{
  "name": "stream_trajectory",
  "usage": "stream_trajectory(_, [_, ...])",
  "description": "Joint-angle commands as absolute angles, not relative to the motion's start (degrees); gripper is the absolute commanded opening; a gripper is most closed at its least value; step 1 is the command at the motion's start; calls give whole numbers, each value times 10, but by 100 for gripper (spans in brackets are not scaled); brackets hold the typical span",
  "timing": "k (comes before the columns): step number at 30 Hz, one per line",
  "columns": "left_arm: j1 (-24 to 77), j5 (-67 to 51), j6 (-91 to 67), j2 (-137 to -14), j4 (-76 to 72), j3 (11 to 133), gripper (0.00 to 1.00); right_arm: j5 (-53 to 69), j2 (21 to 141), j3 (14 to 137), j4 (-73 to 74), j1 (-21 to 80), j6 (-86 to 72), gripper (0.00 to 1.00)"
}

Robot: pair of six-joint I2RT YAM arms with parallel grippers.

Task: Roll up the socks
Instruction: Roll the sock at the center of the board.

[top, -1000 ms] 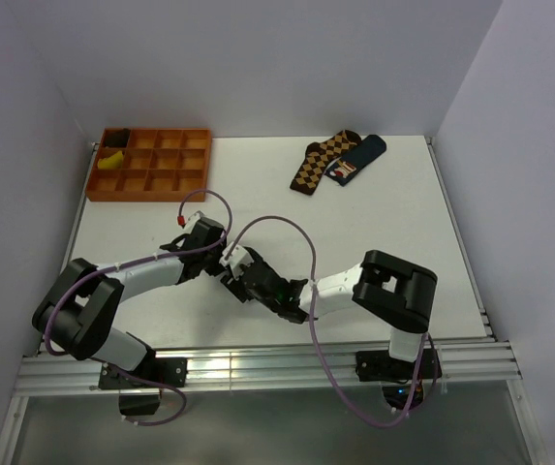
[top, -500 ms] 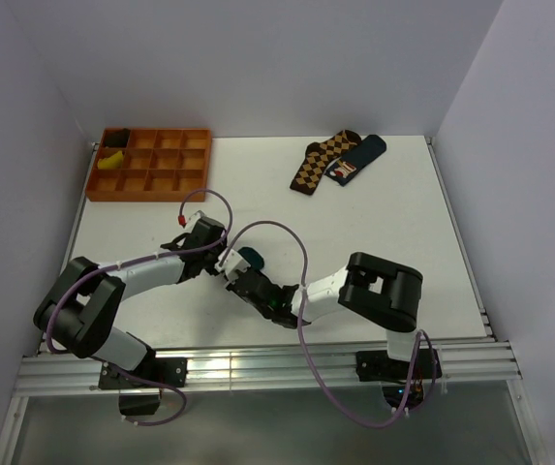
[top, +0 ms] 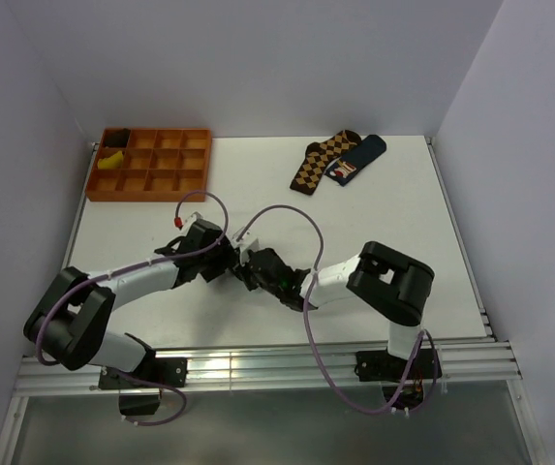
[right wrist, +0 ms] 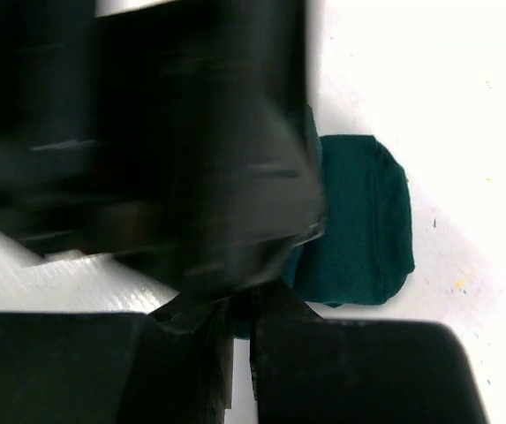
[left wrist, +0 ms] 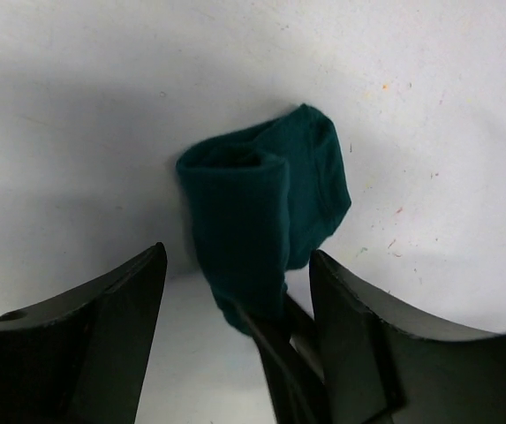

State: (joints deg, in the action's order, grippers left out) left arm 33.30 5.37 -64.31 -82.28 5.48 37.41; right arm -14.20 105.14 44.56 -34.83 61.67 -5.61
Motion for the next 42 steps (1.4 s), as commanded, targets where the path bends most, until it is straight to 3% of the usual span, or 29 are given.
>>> stream_trajectory(1, [326,49,-653,-787,39,359,71,-33,1050,426,-289,585,-116,0])
stream_trajectory(13, [283,47,-689,-674,-70,241,71,233,1107,473,-250,482,-210,0])
stream_trajectory(19, [283,15,-683,-705,-116,229,70,317,1141,507,-223,449,-234,0])
stream_trajectory(34, [281,76,-735,-693,-134,179,69,375,1172,535,-193,427,-246,0])
stream_trajectory(42, [277,55,-730,-723,-163,181,67,395,1181,542,-196,427,-252,0])
